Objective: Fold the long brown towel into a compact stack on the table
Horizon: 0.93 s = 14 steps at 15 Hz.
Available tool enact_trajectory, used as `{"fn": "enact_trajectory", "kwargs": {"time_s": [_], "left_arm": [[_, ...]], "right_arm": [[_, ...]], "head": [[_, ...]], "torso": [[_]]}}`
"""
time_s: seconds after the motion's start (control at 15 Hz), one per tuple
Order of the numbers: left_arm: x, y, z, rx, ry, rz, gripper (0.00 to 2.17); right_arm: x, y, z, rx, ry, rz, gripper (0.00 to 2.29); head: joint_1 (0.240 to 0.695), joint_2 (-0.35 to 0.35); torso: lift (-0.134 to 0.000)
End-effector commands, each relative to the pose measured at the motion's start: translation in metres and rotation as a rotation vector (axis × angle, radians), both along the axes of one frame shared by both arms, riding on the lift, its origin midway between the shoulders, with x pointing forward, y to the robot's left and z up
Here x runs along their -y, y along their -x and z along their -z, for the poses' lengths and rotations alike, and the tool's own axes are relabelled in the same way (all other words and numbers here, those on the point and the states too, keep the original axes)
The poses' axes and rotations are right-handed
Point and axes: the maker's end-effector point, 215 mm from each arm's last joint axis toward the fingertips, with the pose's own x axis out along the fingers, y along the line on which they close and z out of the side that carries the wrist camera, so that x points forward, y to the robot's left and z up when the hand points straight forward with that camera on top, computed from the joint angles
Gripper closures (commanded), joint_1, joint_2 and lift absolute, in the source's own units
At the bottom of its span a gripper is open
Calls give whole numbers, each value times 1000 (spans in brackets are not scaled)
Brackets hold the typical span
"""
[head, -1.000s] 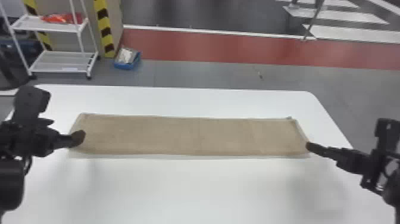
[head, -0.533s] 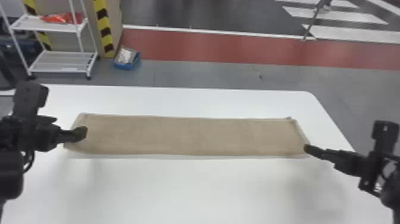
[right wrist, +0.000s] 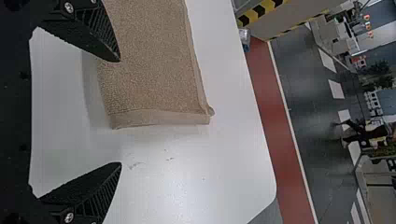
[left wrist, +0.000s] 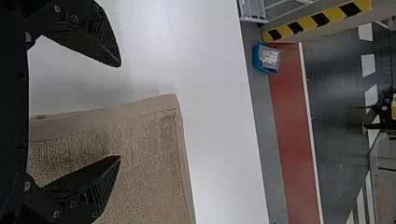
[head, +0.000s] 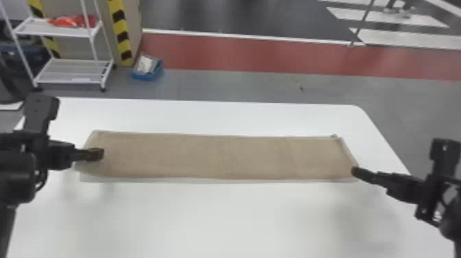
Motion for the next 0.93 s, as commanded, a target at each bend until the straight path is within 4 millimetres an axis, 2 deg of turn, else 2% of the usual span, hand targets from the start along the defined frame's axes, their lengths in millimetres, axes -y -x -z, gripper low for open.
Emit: {"fn": "enact_trajectory", "kwargs": {"time_s": [0.0,0.27,0.4,0.53,0.67,0.73,0.87], "left_arm": [[-4,-3,2,-13,6,-9,221],[2,2,12,-78,59,3,275],[4,2,14,-95,77,10,596],[7,2,12,-94,83,20,664],[4,5,16,-99,74,11,1558],[5,5,15,-95,83,10,1868],[-2,10,11,-82,93,2,1889]], "right_arm": [[-4,-1,1,-1,2,-6,90],[-4,-3,0,2,5,-7,90],[-4,-2,0,0,2,-6,90],[-2,-1,0,1,2,-3,90],[-2,-1,0,1,2,-3,90],[-1,-1,1,0,3,-2,90],[0,0,3,-3,-1,1,90]], "head": [[695,-133],[695,-125],[695,-129],[695,-131],[695,-135],[695,-136],[695,-134]], "torso": [[-124],[-124],[-124],[-124],[-124],[-124],[-124]]}}
